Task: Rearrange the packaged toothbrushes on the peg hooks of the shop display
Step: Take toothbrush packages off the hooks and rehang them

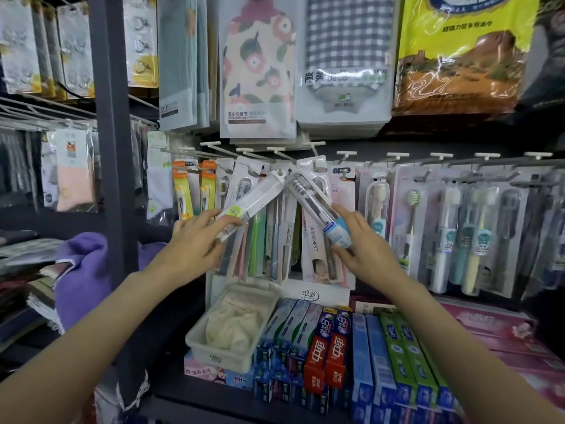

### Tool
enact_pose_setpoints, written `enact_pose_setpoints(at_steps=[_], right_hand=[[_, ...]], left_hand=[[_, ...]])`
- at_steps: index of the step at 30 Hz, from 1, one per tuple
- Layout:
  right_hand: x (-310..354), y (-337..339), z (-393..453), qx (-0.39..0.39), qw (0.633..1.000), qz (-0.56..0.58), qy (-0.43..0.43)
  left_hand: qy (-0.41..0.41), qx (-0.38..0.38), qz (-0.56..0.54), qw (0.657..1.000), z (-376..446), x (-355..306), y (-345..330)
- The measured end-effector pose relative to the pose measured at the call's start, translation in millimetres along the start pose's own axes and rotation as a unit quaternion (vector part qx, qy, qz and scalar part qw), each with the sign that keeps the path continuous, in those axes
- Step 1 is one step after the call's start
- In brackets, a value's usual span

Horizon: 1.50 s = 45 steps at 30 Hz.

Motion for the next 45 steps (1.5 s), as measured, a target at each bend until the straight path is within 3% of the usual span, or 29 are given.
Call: enact_pose_setpoints(at_steps=[9, 13, 21, 32, 38, 45], right_hand=[[-7, 14, 22, 0.104, 0.976, 0.19, -0.032], [-2, 14, 29, 0.142, 0.98, 0.133, -0.031], [8, -11, 9, 0.088, 0.995, 0.042, -0.021], [26, -89, -10, 0.032, 0.977, 0.184, -0.103], [22, -92, -24, 0.081, 0.989, 0.093, -0.086], [1, -58, -30, 0.095, 0.982, 0.12, -0.11]], left_hand=[[0.006, 0.028, -0.138, 0.99, -5, -3, 0], [0.029, 0.026, -0.199, 0.979, -8, -6, -3], [0.054, 0.011, -0.267, 0.962, -10, -16, -16], [0.056, -0.058, -0.185, 0.979, -15, -32, -21], [0.078, -0.064, -0.182, 0.978, -15, -47, -35], [0.106, -0.047, -0.188, 0.975, -17, -75, -54]])
Point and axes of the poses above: each hand's wrist, its own z-axis towards the middle knuckle, its own y-axis out of the back of the hand, x = y × z, the point moved 10 cm from there along z, towards the middle knuckle, and after that the axes turned 9 degrees about z, right-handed, at the moved point
